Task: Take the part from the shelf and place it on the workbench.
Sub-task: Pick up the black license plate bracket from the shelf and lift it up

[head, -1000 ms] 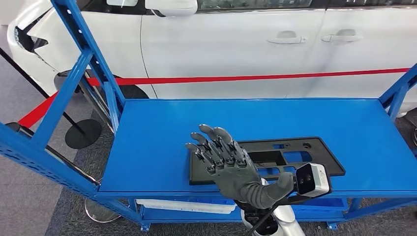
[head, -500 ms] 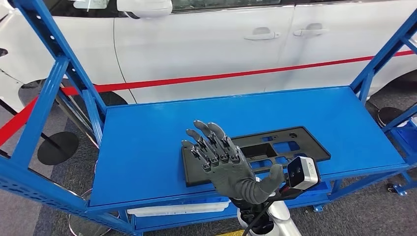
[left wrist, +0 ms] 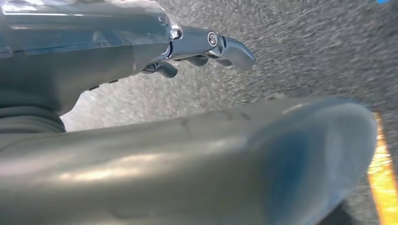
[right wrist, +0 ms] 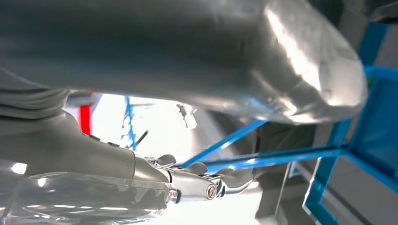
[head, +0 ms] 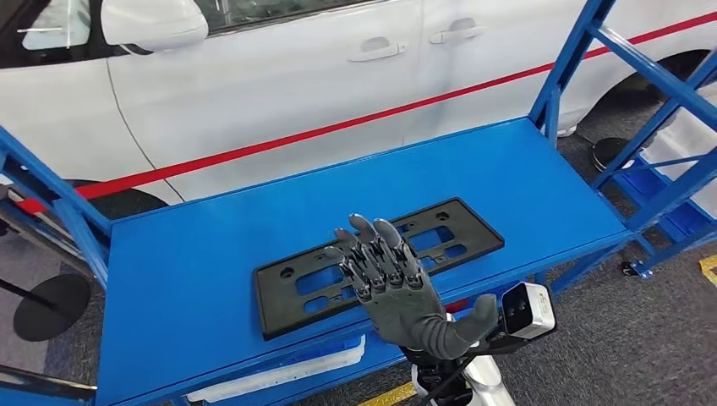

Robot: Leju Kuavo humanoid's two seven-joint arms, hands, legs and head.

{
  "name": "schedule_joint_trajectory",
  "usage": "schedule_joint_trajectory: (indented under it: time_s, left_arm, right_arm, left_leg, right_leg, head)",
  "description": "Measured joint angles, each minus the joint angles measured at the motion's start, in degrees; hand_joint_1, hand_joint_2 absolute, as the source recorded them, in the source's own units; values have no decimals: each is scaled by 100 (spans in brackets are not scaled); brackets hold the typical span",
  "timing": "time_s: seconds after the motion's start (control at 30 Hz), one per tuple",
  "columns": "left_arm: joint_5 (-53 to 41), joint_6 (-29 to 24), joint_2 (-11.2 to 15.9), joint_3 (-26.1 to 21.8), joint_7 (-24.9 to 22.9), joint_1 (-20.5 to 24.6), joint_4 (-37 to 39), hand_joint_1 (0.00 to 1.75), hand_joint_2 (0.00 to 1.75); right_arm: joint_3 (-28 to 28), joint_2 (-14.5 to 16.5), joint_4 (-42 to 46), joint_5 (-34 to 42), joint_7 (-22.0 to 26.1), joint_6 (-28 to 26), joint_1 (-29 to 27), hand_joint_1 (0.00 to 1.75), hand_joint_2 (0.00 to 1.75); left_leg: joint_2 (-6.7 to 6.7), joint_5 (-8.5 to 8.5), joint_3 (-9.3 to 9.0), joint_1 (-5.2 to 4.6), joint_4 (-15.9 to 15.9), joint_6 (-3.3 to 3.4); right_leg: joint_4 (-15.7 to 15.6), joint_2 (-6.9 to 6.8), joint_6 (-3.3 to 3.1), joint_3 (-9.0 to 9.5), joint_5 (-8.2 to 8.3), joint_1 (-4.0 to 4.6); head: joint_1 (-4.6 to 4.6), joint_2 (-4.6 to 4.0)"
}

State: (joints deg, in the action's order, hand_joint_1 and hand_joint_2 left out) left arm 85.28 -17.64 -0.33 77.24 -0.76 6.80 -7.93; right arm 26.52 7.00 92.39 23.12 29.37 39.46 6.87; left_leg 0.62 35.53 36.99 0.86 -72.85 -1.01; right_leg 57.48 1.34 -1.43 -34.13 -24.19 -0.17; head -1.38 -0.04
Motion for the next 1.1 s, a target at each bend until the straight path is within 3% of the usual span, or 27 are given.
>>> schedule_joint_trajectory:
  time_s: [0.03,0.07,0.1,0.17,0.23,0.3,0.33,0.4,0.47,0.53,0.57,0.6,0.67,0.73,0.8,0.9,1.0,1.03,1.07,1.1]
  left_arm:
    - [-9,6,2,14,-24,-15,0,0,0]
    - [-21,16,2,30,-42,-25,0,0,0]
    - [-38,31,1,44,-49,-29,0,0,0]
    - [-74,65,0,74,-48,-25,0,0,0]
    - [-101,91,-1,104,-34,-11,0,0,0]
    - [-99,97,-9,128,-28,14,-1,0,0]
    - [-87,87,-19,134,-23,28,0,0,0]
    - [-56,58,-32,140,31,48,1,0,0]
    - [-16,42,-31,140,119,49,2,0,0]
    - [37,41,-35,139,194,34,2,0,0]
    - [63,42,-39,139,216,32,2,0,0]
    - [84,43,-46,138,225,34,2,0,0]
    - [122,43,-71,135,202,45,2,0,0]
    - [148,39,-99,129,138,46,2,0,0]
    - [160,27,-127,118,61,38,2,0,0]
    - [170,-6,-150,107,-3,36,2,0,0]
    - [207,-36,-154,95,-5,19,2,0,0]
    - [220,-38,-156,88,2,5,2,0,0]
    - [230,-38,-158,80,11,-8,2,0,0]
    - [234,-38,-161,70,20,-18,2,0,0]
  right_arm:
    - [-7,-1,-2,-49,8,-7,-50,0,0]
    - [-20,-3,-2,-103,20,-22,-99,0,0]
    - [-38,-5,0,-151,41,-45,-139,0,0]
    - [-82,-10,10,-226,82,-101,-185,0,0]
    - [-108,-17,22,-263,96,-132,-211,0,0]
    - [-120,-32,29,-282,85,-141,-233,0,0]
    - [-126,-42,33,-285,74,-150,-239,0,0]
    - [-135,-62,41,-279,16,-192,-213,0,0]
    - [-136,-77,45,-270,-56,-234,-182,0,0]
    - [-136,-97,29,-265,-114,-250,-177,0,0]
    - [-136,-109,14,-261,-134,-252,-177,0,0]
    - [-136,-120,-5,-257,-141,-255,-173,0,0]
    - [-136,-134,-45,-249,-142,-260,-151,0,0]
    - [-136,-144,-95,-255,-140,-283,-116,0,0]
    - [-136,-162,-147,-320,-141,-367,-100,0,0]
    - [-137,-193,-192,-504,-142,-524,-100,0,0]
    - [-138,-222,-262,-827,-138,-727,-107,0,0]
    - [-139,-238,-299,-973,-132,-812,-113,0,0]
    - [-140,-255,-337,-1117,-125,-896,-118,0,0]
    - [-142,-270,-371,-1243,-119,-974,-120,0,0]
  left_leg:
    - [-16,-13,111,0,-158,-5]
    - [-26,-148,121,1,-90,-7]
    - [-58,-374,31,7,190,-4]
    - [-272,-766,-253,34,944,9]
    - [-449,-861,-408,44,1308,37]
    - [-392,-857,-432,30,1334,100]
    - [-335,-873,-446,28,1360,139]
    - [-228,-904,-473,42,1413,211]
    - [-134,-905,-477,29,1422,241]
    - [-54,-895,-476,21,1421,242]
    - [-26,-889,-480,21,1420,239]
    - [-7,-883,-490,21,1420,233]
    - [14,-865,-517,14,1421,208]
    - [24,-850,-531,6,1427,156]
    - [35,-846,-547,7,1453,89]
    - [15,-696,-502,6,1279,12]
    - [-13,-201,-9,7,259,-15]
    - [-13,-120,160,9,-45,-24]
    - [-13,-142,255,12,-180,-31]
    - [-13,-289,222,16,-52,-34]
  right_leg:
    - [8,88,-3,4,-5,2]
    - [22,179,1,9,-12,2]
    - [42,269,12,15,-24,-2]
    - [115,428,58,3,-67,-3]
    - [170,557,123,-40,-92,-11]
    - [164,672,198,-73,-78,-35]
    - [180,636,230,-83,-86,-36]
    - [443,334,287,-204,-246,-24]
    - [1103,-11,334,-529,-577,-30]
    - [1641,-99,361,-812,-739,-52]
    - [1638,-106,359,-816,-669,-58]
    - [1404,-108,345,-697,-503,-58]
    - [619,-131,272,-284,-158,-29]
    - [148,-158,185,-46,-41,23]
    - [96,-155,126,-34,-57,51]
    - [-24,-139,45,51,-19,-3]
    - [-59,-133,-17,93,-26,0]
    - [-53,-123,-27,95,-34,6]
    - [-44,-108,-30,98,-44,9]
    - [-31,-89,-24,105,-56,9]
  head:
    - [1,0]
    - [1,0]
    - [1,0]
    - [1,0]
    - [5,0]
    - [8,0]
    - [8,0]
    - [37,0]
    - [66,0]
    - [66,0]
    - [66,0]
    - [67,0]
    - [65,0]
    - [64,0]
    - [66,0]
    - [58,0]
    - [45,0]
    - [45,0]
    - [45,0]
    - [45,0]
